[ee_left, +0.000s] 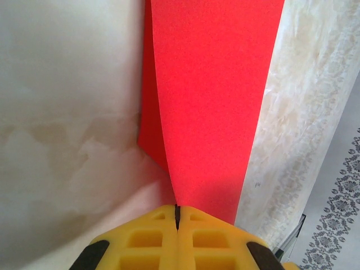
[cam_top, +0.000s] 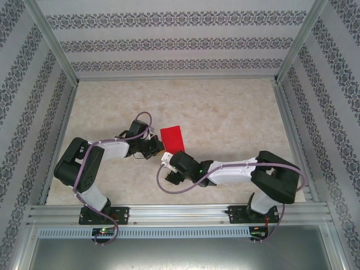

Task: Fold a paper plane with a square sheet of paper (fold left side to right side)
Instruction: Third fold the triangle at the center of the table.

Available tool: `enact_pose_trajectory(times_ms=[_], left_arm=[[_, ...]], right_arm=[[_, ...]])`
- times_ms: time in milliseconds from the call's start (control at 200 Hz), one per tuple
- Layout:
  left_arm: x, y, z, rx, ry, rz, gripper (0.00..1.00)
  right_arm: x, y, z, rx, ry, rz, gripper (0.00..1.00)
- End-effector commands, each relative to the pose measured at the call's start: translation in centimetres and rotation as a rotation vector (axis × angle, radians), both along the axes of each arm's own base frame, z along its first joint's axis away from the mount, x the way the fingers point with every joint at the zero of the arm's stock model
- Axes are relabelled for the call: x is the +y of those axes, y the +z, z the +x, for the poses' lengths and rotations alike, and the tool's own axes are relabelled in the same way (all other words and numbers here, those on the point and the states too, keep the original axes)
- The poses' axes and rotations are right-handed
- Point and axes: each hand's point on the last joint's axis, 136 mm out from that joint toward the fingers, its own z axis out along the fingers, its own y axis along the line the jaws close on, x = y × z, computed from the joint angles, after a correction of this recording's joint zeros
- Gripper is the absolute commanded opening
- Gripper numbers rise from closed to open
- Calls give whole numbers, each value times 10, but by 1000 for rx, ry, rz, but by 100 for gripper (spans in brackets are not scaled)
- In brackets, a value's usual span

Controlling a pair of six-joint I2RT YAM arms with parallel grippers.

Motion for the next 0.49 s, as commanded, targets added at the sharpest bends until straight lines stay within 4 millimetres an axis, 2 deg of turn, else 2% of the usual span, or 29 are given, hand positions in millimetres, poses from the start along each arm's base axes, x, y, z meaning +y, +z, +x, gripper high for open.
enact_pose_trajectory(times_ms=[0,120,205,490], left_arm=[[-7,7,0,0,-24,-15,0],[-7,8,0,-1,-26,-16,0],[-7,8,-1,0,-24,-15,0],[-5,7,-1,-3,-34,7,0]], right_arm=[[17,12,19,-108,0,-25,86],[25,9,24,-121,7,-32,79],[25,8,28,-133,-4,-46,68],[22,13,29,-129,-9,-40,8]])
